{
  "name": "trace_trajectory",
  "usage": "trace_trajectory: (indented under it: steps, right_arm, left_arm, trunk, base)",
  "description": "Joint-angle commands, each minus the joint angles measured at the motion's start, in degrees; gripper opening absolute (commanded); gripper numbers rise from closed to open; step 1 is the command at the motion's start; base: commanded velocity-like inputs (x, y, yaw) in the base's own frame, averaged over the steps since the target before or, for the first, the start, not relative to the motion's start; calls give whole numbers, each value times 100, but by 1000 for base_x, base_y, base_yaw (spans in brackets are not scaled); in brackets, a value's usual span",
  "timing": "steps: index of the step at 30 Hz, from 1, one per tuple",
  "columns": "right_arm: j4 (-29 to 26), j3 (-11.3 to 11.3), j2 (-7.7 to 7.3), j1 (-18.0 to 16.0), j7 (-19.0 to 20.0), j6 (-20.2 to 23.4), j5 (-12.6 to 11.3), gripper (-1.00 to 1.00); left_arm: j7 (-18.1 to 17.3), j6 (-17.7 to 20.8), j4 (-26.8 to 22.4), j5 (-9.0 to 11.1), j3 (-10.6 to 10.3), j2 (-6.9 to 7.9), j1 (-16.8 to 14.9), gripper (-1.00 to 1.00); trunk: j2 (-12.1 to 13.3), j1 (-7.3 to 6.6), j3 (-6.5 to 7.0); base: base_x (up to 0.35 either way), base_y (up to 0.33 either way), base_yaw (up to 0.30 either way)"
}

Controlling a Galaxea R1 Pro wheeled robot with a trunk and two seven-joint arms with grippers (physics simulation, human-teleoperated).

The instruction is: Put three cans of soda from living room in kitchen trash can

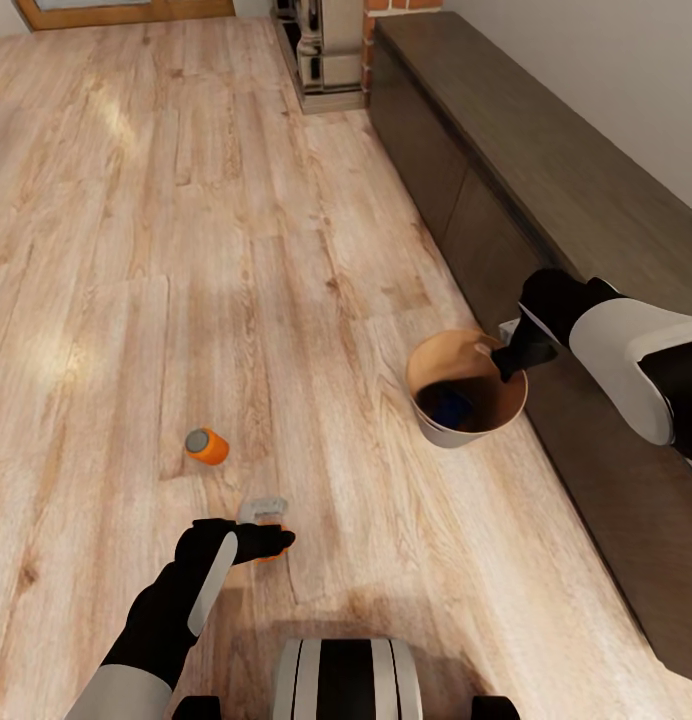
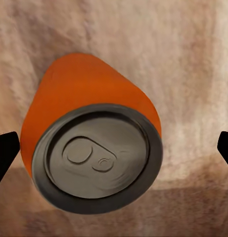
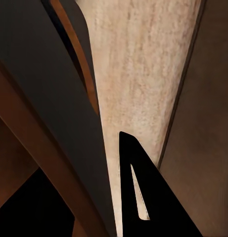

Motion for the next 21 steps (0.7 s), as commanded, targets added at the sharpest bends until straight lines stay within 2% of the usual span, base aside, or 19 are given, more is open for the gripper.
trace_trajectory:
  steps: [1,6,11,18,19,21]
  right_arm:
    - [0,-20,1,-2,-2,11,-35,-100]
    - [0,33,1,6,-2,11,-36,-100]
    - [0,40,1,7,-3,11,-30,-100]
    - [0,41,1,7,-2,11,-28,-100]
    - [0,41,1,7,-2,11,-28,-100]
    - [0,43,1,9,-2,11,-28,-100]
  left_arm:
    - [-2,0,0,0,0,0,0,100]
    - [-1,0,0,8,1,0,0,100]
    - [0,0,0,3,0,0,0,100]
    - [-2,0,0,8,2,0,7,100]
    - [-4,0,-2,12,2,0,8,-100]
    - [-6,0,-4,14,2,0,8,-100]
  trunk:
    - [0,-1,-1]
    - [0,-1,-4]
    - [-7,12,-116]
    - [-7,12,-116]
    - [-7,12,-116]
    - [-7,12,-116]
  base:
    - [0,0,0]
    - [0,0,0]
    - [0,0,0]
    - [0,0,0]
    - [0,0,0]
    - [0,0,0]
